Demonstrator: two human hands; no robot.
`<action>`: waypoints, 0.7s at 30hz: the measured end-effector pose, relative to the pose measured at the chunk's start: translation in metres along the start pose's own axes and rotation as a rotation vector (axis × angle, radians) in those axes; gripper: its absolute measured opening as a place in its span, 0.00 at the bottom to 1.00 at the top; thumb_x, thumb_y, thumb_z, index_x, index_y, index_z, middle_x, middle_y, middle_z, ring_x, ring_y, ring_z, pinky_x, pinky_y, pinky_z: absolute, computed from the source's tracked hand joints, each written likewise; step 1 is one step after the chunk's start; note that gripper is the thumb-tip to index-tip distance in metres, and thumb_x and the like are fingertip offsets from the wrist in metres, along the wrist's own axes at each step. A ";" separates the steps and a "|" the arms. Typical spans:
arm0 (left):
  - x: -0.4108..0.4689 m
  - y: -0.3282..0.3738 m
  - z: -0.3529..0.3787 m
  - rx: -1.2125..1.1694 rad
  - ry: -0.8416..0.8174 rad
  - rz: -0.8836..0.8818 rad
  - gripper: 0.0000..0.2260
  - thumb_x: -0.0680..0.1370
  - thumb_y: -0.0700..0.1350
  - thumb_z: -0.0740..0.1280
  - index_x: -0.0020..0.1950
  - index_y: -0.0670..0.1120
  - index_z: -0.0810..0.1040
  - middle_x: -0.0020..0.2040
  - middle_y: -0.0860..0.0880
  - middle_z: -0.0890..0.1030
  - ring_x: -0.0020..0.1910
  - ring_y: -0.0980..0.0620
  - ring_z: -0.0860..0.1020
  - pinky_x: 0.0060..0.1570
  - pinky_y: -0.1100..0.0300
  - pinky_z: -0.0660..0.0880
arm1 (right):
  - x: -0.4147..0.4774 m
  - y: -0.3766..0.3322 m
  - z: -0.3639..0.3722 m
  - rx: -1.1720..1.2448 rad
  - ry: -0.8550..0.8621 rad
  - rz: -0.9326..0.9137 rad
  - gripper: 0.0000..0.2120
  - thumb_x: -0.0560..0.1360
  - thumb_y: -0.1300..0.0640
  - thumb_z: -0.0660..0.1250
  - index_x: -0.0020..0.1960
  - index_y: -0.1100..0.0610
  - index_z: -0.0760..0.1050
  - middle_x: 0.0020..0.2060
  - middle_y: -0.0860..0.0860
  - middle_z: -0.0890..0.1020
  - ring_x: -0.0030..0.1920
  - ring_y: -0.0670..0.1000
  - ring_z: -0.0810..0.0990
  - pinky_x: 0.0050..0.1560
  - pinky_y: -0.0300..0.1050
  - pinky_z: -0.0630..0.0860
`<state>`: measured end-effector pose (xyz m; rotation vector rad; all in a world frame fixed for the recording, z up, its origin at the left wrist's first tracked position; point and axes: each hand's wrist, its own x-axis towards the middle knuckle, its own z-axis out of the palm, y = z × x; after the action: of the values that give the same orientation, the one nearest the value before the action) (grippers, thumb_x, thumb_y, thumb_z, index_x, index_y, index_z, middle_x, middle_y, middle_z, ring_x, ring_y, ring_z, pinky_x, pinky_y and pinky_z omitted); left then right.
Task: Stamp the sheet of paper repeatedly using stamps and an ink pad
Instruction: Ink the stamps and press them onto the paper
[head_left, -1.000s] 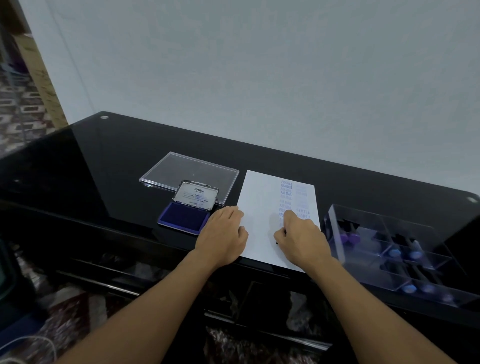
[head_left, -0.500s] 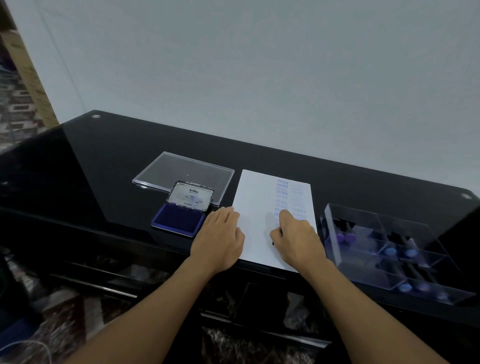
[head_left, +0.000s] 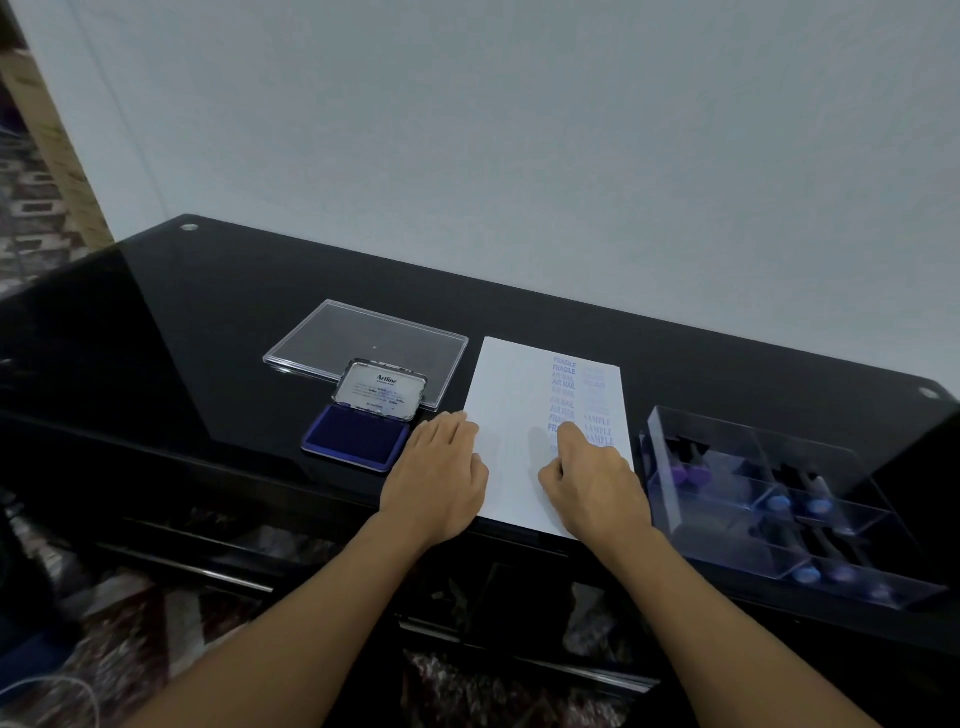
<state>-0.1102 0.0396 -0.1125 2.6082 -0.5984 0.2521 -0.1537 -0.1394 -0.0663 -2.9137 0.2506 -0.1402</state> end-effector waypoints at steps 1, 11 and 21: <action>0.000 0.000 0.000 0.000 0.000 -0.003 0.20 0.82 0.47 0.54 0.73 0.44 0.67 0.75 0.47 0.65 0.75 0.51 0.61 0.76 0.56 0.56 | -0.001 0.000 0.000 -0.004 0.001 -0.001 0.04 0.80 0.56 0.55 0.47 0.54 0.61 0.34 0.51 0.73 0.32 0.53 0.72 0.32 0.47 0.67; 0.000 0.000 0.000 -0.003 -0.009 -0.010 0.20 0.83 0.48 0.53 0.74 0.44 0.66 0.76 0.47 0.64 0.75 0.51 0.60 0.76 0.56 0.55 | 0.002 -0.003 -0.006 -0.008 -0.014 -0.003 0.05 0.81 0.56 0.56 0.47 0.53 0.61 0.35 0.49 0.72 0.31 0.48 0.69 0.28 0.44 0.63; -0.001 0.001 -0.001 -0.023 0.014 -0.021 0.20 0.82 0.47 0.54 0.73 0.44 0.67 0.75 0.48 0.65 0.75 0.51 0.61 0.76 0.57 0.55 | 0.000 -0.004 -0.009 0.003 -0.015 -0.012 0.06 0.80 0.56 0.56 0.45 0.54 0.60 0.32 0.50 0.70 0.29 0.50 0.66 0.28 0.45 0.60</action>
<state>-0.1117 0.0400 -0.1120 2.5864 -0.5656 0.2556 -0.1541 -0.1379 -0.0566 -2.9124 0.2306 -0.1208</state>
